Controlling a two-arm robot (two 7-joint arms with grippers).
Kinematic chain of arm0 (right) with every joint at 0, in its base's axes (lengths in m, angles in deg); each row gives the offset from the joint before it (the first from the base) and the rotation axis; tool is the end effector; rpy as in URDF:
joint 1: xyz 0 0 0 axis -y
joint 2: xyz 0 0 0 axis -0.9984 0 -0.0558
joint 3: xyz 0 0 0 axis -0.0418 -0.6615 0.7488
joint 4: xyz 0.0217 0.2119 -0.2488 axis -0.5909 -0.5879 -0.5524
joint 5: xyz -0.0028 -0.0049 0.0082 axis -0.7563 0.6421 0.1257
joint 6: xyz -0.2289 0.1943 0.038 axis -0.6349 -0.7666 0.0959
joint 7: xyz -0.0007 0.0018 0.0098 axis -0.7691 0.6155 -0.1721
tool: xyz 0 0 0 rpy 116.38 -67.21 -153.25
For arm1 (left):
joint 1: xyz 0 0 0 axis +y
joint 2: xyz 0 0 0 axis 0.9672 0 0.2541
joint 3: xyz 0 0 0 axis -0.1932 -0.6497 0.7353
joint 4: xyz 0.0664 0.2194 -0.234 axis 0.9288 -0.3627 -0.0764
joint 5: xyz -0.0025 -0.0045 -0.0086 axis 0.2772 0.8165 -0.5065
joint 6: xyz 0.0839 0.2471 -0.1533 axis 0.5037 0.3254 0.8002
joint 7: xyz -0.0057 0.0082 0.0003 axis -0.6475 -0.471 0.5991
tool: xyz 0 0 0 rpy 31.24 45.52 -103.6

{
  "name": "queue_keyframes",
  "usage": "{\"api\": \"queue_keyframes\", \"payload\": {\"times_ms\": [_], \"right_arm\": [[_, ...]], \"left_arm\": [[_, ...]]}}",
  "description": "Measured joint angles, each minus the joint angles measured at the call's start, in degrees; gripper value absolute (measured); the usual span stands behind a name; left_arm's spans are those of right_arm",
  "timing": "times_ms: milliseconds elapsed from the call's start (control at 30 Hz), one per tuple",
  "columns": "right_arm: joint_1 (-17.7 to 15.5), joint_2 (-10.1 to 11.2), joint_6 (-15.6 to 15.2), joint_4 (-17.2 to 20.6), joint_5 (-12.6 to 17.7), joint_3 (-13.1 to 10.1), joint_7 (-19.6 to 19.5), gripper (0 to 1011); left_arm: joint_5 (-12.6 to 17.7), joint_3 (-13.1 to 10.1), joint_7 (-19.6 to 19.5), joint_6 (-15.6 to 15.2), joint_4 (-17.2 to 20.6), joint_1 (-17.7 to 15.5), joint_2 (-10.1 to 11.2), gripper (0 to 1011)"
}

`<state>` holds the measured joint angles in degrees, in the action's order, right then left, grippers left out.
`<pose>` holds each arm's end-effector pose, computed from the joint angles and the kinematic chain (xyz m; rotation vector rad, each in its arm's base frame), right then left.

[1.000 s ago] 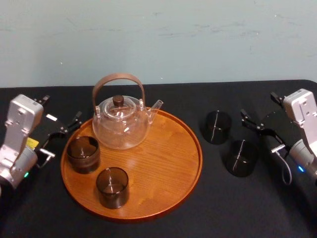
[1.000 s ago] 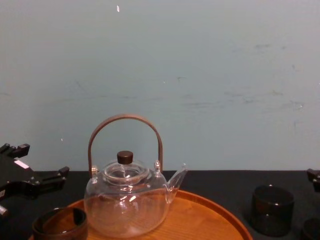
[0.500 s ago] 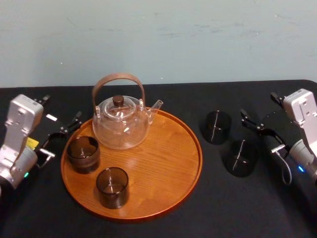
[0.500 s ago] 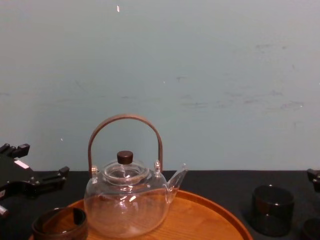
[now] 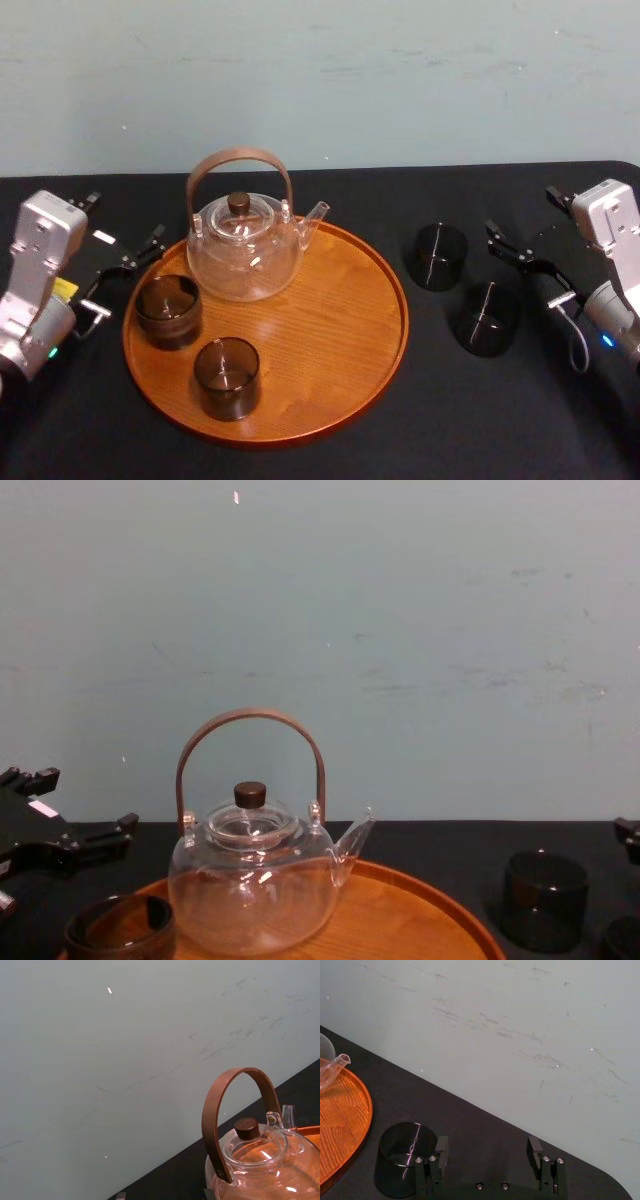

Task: Pick up the glass from the table and place it on the tray.

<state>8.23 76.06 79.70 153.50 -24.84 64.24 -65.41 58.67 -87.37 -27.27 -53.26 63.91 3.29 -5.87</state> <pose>0.3583 -0.1056 -0.3312 -0.3047 -0.2850 -1.2480 0.3584 0.1056 -0.3313 0.3046 -0.2849 1.2480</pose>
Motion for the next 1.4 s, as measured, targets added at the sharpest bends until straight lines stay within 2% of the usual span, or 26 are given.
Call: {"api": "queue_keyframes", "payload": {"times_ms": [633,800,900,1100,1400], "right_arm": [[0.0,0.0,0.0,0.0,0.0,0.0,0.0,1002],[-0.93,0.36,0.11,1.17,1.21,-0.78,2.2,1002],[-2.76,1.0,0.03,3.44,2.94,-1.74,4.38,1002],[-6.41,2.23,-0.71,7.87,4.5,-3.31,5.89,1002],[-10.98,3.35,-2.23,12.43,5.15,-4.95,6.57,1002]], "left_arm": [[0.0,0.0,0.0,0.0,0.0,0.0,0.0,1001],[0.0,0.0,0.0,0.0,0.0,0.0,0.0,1001],[0.0,0.0,0.0,0.0,0.0,0.0,0.0,1001],[0.0,0.0,0.0,0.0,0.0,0.0,0.0,1001],[0.0,0.0,0.0,0.0,0.0,0.0,0.0,1001]]}}
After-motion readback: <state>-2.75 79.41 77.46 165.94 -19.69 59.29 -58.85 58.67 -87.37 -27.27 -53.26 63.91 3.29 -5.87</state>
